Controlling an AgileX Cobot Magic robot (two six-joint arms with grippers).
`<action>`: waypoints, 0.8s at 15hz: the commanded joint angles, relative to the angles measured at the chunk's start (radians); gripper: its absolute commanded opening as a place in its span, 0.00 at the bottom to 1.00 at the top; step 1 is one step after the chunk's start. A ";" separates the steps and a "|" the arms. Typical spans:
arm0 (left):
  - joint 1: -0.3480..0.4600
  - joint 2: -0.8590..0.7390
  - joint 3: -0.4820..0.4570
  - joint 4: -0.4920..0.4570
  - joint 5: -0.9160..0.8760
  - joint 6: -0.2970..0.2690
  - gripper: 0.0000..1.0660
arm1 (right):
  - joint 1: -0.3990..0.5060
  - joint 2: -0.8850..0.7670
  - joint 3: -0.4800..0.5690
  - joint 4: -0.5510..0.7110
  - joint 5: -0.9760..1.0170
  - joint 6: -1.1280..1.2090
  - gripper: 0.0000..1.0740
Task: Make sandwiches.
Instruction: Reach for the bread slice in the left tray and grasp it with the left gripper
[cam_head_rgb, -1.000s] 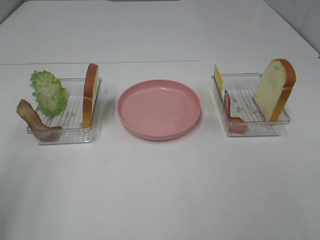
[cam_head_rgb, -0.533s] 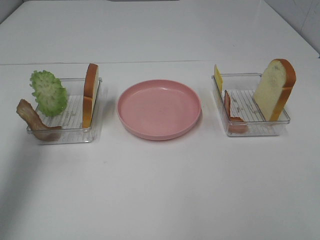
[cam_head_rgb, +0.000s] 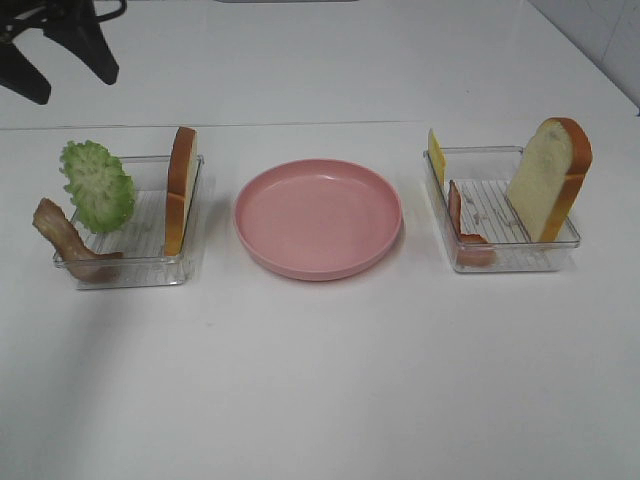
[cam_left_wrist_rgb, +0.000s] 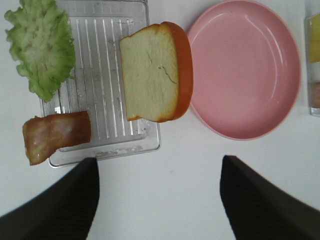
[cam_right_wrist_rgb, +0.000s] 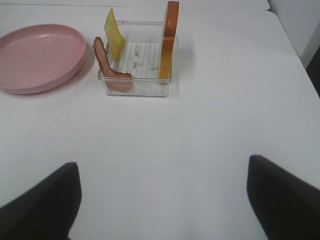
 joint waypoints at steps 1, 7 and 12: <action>-0.086 0.143 -0.179 0.164 0.123 -0.114 0.62 | -0.007 -0.018 0.001 -0.002 -0.009 -0.012 0.79; -0.172 0.356 -0.368 0.203 0.170 -0.141 0.62 | -0.007 -0.018 0.001 -0.002 -0.009 -0.012 0.79; -0.205 0.457 -0.405 0.243 0.152 -0.166 0.62 | -0.007 -0.017 0.001 -0.002 -0.009 -0.013 0.79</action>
